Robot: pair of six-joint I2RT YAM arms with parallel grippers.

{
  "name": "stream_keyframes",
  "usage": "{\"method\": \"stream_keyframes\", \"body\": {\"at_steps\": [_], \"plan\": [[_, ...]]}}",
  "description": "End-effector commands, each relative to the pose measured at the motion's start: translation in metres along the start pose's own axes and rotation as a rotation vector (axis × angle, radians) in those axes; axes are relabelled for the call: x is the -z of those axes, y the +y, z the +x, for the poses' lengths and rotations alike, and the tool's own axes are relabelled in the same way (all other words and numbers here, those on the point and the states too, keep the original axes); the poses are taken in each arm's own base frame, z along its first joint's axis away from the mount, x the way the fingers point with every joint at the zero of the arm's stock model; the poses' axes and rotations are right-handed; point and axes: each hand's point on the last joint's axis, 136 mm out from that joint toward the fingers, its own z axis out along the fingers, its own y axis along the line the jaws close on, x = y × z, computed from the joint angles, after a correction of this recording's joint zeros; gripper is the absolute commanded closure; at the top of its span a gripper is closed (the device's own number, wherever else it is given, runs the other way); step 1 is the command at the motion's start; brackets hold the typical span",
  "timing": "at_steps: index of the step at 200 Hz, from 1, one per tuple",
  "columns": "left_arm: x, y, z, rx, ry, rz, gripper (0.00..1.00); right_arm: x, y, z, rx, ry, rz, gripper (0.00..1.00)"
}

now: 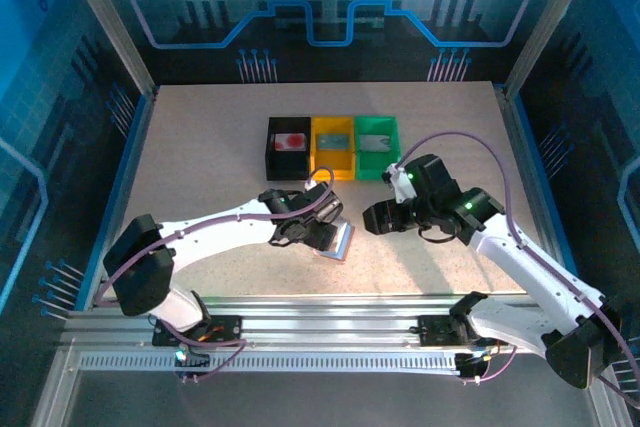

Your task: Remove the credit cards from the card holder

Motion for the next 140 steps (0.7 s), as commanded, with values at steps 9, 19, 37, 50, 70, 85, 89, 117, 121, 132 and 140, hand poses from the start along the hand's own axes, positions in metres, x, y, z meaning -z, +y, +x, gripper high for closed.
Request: {"method": "stream_keyframes", "body": {"at_steps": [9, 19, 37, 50, 70, 85, 89, 117, 121, 132, 140], "plan": [[-0.005, -0.007, 0.005, -0.025, 0.039, 0.032, 0.17, -0.001, 0.000, 0.007, -0.020, 0.014, -0.021, 0.34], [-0.006, -0.005, 0.006, -0.027, 0.043, 0.024, 0.18, -0.001, 0.000, 0.008, -0.021, 0.015, -0.021, 0.34], [-0.009, -0.001, 0.007, -0.019, 0.047, 0.008, 0.27, -0.002, 0.000, 0.008, -0.024, 0.016, -0.024, 0.35], [-0.011, 0.002, 0.008, -0.001, 0.047, 0.012, 0.31, -0.003, 0.000, 0.009, -0.029, 0.017, -0.027, 0.35], [-0.011, 0.004, 0.007, 0.026, 0.041, 0.027, 0.36, -0.005, -0.001, 0.010, -0.035, 0.020, -0.028, 0.36], [-0.013, 0.004, 0.007, 0.038, 0.045, 0.037, 0.38, -0.006, -0.002, 0.012, -0.038, 0.021, -0.025, 0.36], [-0.013, 0.003, 0.007, 0.039, 0.045, 0.039, 0.38, -0.006, -0.002, 0.012, -0.039, 0.022, -0.025, 0.36], [-0.017, 0.002, 0.008, 0.043, 0.053, 0.039, 0.38, -0.009, -0.003, 0.015, -0.044, 0.029, -0.030, 0.36], [-0.017, 0.002, 0.008, 0.043, 0.054, 0.041, 0.38, -0.010, -0.003, 0.015, -0.046, 0.032, -0.030, 0.36], [-0.018, 0.002, 0.010, 0.045, 0.059, 0.039, 0.40, -0.011, -0.003, 0.015, -0.047, 0.035, -0.032, 0.37], [-0.019, 0.003, 0.011, 0.047, 0.062, 0.037, 0.43, -0.013, -0.003, 0.016, -0.049, 0.038, -0.033, 0.37]]}}
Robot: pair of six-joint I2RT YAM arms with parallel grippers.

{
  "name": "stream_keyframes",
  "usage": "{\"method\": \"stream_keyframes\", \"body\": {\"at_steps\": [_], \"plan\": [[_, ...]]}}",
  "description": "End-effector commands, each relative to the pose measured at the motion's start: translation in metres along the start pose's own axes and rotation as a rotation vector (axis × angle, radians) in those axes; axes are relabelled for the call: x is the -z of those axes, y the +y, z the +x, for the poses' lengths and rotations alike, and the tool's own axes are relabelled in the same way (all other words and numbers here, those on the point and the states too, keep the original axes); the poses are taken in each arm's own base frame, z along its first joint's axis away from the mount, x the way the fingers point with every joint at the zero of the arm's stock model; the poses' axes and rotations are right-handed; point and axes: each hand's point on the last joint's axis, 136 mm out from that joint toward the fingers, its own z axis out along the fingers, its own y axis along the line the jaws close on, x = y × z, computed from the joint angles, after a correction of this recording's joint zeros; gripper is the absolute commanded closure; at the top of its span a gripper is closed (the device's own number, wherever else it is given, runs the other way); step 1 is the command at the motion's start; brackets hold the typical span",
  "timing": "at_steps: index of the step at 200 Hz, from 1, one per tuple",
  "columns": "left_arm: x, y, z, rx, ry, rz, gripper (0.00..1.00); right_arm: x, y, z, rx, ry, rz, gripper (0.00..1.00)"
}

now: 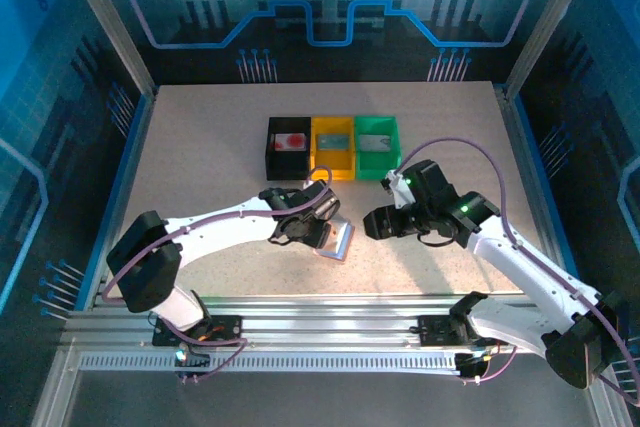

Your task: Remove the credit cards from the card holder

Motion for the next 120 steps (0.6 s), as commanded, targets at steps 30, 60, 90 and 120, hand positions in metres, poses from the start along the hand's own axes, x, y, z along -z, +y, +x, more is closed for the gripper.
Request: {"method": "stream_keyframes", "body": {"at_steps": [30, 60, 90, 120], "plan": [[-0.014, 0.001, 0.016, 0.038, 0.048, 0.014, 0.52, -0.003, 0.006, 0.001, -0.018, 0.000, -0.036, 0.37], [-0.020, 0.003, 0.023, 0.077, 0.052, 0.030, 0.68, -0.016, -0.005, 0.013, -0.032, 0.036, -0.002, 0.37], [-0.022, 0.006, 0.032, 0.130, 0.046, 0.059, 0.76, -0.027, -0.007, 0.018, -0.053, 0.058, -0.014, 0.38], [-0.020, 0.003, 0.041, 0.193, 0.029, 0.120, 0.85, -0.038, -0.002, 0.021, -0.061, 0.066, -0.026, 0.41]]}}
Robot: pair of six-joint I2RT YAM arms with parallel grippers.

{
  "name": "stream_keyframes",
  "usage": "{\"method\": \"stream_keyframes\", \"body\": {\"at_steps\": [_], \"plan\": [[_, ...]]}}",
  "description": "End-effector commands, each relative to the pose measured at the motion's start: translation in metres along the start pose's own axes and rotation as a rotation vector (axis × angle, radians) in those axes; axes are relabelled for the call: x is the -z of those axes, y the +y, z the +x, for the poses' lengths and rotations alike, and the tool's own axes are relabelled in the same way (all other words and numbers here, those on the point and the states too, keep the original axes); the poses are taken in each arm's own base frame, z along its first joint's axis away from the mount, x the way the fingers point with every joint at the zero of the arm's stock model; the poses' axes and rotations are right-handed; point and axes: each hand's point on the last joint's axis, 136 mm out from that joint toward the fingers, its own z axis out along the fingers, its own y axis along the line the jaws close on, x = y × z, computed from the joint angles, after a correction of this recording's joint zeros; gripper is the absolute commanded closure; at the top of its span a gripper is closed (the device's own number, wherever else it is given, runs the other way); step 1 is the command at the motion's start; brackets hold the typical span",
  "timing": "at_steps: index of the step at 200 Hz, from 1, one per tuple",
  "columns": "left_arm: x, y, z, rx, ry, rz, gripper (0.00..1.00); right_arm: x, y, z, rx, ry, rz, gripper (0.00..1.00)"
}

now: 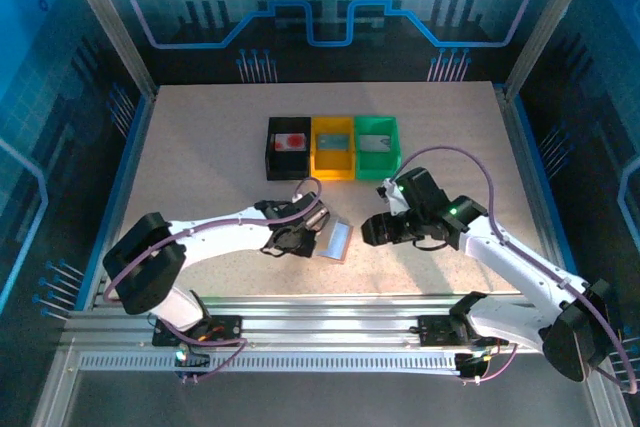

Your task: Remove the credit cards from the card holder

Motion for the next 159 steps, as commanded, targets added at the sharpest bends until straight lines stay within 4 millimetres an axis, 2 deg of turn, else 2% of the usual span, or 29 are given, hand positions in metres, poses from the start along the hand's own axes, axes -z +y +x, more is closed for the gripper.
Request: {"method": "stream_keyframes", "body": {"at_steps": [1, 55, 78, 109, 159], "plan": [[0.007, -0.006, 0.004, 0.086, -0.025, 0.090, 0.85, -0.010, 0.010, 0.001, -0.008, 0.001, -0.037, 0.41], [0.012, -0.017, 0.014, 0.186, -0.051, 0.229, 1.00, -0.034, 0.031, 0.002, -0.005, 0.016, -0.047, 0.50], [0.012, -0.022, 0.019, 0.216, -0.054, 0.282, 1.00, -0.045, 0.035, -0.002, -0.053, 0.006, -0.074, 0.57], [0.011, -0.033, 0.028, 0.210, -0.053, 0.328, 1.00, -0.056, 0.030, -0.007, -0.111, -0.013, -0.061, 0.60], [0.007, -0.057, 0.037, 0.177, -0.067, 0.411, 1.00, -0.076, 0.011, -0.008, -0.199, 0.001, -0.002, 0.61]]}}
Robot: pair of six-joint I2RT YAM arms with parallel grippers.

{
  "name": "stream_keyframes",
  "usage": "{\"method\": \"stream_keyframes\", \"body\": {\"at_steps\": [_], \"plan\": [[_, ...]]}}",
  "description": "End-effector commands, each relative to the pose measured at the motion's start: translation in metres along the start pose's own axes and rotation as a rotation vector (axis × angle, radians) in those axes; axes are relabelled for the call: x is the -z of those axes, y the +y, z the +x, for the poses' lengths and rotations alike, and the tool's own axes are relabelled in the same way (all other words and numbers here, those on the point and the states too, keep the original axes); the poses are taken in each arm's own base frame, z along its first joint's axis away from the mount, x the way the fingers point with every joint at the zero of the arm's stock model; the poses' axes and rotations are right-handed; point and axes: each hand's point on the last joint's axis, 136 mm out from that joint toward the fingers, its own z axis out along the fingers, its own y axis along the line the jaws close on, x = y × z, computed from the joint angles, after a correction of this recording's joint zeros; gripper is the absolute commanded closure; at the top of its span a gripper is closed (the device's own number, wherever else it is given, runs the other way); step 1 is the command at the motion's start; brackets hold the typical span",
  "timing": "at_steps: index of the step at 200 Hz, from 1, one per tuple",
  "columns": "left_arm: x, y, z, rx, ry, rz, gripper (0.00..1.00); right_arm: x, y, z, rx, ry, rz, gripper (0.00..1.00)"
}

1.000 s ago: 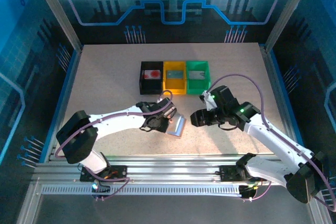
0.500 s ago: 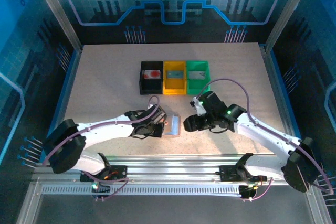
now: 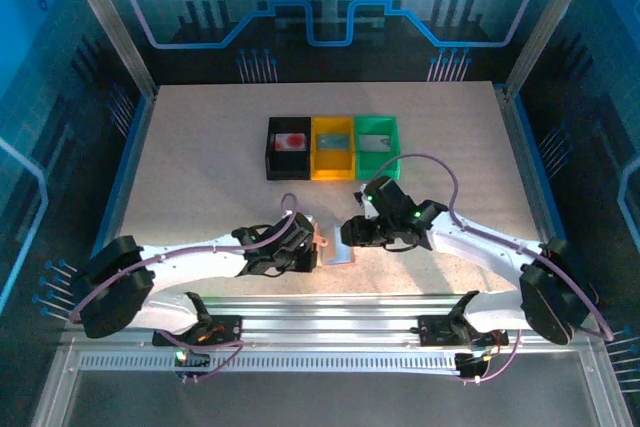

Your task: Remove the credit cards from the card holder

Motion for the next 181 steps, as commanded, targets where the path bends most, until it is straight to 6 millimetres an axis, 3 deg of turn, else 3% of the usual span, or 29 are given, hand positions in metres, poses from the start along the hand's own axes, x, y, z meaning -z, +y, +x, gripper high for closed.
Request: {"method": "stream_keyframes", "body": {"at_steps": [1, 68, 129, 181], "plan": [[-0.006, -0.011, 0.011, 0.013, 0.018, 0.078, 1.00, -0.009, -0.010, -0.006, -0.062, -0.024, 0.024, 0.61], [-0.020, -0.009, 0.019, 0.038, 0.027, 0.083, 1.00, -0.018, -0.047, 0.001, -0.118, -0.027, 0.125, 0.59], [-0.030, -0.005, 0.023, 0.057, 0.038, 0.071, 1.00, -0.022, -0.059, 0.009, -0.123, -0.029, 0.156, 0.62], [-0.030, -0.006, 0.024, 0.058, 0.034, 0.071, 1.00, -0.027, -0.055, 0.015, -0.105, -0.012, 0.149, 0.63]]}}
